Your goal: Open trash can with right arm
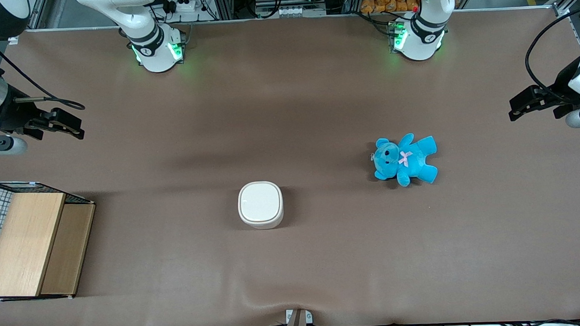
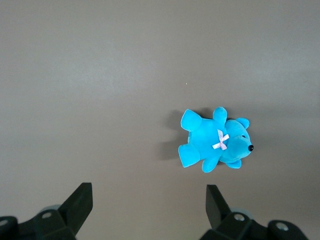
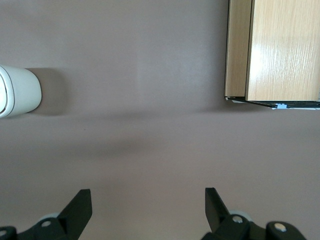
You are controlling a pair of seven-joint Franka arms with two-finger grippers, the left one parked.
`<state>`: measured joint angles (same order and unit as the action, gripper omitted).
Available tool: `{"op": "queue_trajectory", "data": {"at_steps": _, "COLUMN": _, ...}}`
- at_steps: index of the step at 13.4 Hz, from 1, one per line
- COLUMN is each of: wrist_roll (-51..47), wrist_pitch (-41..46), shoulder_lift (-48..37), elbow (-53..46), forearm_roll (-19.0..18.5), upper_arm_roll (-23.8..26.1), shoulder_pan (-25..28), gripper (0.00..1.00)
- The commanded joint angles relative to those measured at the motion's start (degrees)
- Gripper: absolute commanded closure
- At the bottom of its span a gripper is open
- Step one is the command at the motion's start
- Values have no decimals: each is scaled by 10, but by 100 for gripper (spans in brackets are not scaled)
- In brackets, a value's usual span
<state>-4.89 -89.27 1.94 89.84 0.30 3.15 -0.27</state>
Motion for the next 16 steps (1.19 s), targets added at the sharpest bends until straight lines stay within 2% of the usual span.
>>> {"op": "queue_trajectory", "data": {"at_steps": 1, "wrist_roll": 4, "wrist_pitch": 8, "shoulder_lift": 3, "elbow": -7, "forearm_roll": -2, "upper_arm_roll": 1, "shoulder_pan": -2, "gripper": 0}}
{"op": "queue_trajectory", "data": {"at_steps": 14, "wrist_roll": 4, "wrist_pitch": 3, "shoulder_lift": 13, "elbow": -4, "forearm_roll": -1, "upper_arm_roll": 3, "shoulder_pan": 5, "gripper": 0}}
{"op": "queue_trajectory", "data": {"at_steps": 16, "wrist_roll": 3, "wrist_pitch": -1, "shoulder_lift": 28, "elbow": -6, "forearm_roll": 20, "upper_arm_roll": 4, "shoulder_pan": 5, "gripper": 0}}
